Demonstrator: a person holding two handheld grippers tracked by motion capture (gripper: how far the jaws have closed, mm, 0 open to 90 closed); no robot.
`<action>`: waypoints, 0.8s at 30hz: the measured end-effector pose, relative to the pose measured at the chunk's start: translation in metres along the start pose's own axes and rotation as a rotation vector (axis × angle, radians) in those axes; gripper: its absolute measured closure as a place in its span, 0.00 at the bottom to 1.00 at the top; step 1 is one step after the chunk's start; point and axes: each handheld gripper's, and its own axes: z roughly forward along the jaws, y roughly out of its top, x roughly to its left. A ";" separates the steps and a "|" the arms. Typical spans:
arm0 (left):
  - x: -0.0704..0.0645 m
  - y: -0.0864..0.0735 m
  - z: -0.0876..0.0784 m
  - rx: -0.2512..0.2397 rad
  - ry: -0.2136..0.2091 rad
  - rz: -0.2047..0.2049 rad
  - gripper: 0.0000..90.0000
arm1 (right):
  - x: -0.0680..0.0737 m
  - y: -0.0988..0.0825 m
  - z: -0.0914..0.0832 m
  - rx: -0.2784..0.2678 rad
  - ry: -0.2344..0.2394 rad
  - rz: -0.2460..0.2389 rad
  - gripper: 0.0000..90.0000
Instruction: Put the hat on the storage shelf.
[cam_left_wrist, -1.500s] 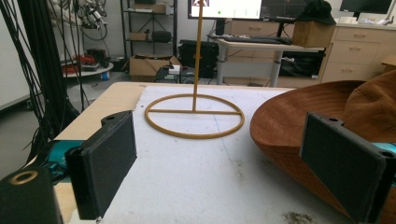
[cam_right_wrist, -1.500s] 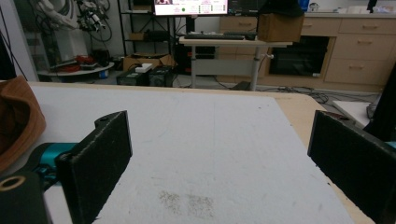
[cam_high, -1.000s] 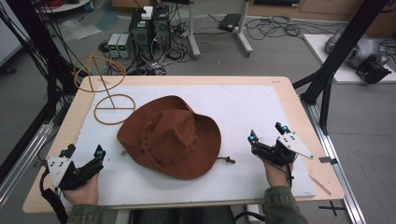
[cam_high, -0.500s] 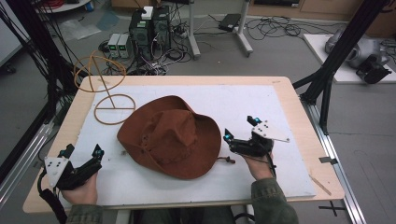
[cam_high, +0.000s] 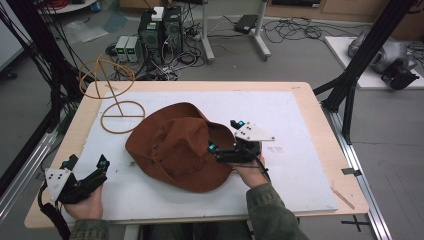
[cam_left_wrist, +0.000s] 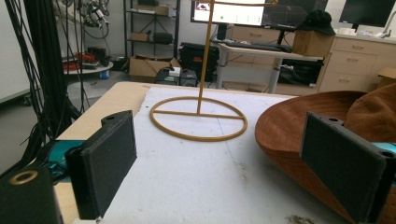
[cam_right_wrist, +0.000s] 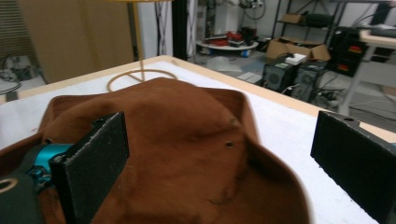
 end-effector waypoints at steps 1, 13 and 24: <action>0.000 0.000 0.000 0.000 -0.002 0.000 0.12 | 0.003 0.000 0.004 0.006 0.004 -0.003 0.04; 0.002 0.000 -0.001 0.000 -0.001 -0.009 0.12 | 0.038 -0.007 0.048 0.101 0.071 -0.046 0.04; 0.004 0.000 0.000 -0.002 0.006 -0.013 0.12 | 0.048 -0.021 0.072 0.221 0.056 -0.056 0.04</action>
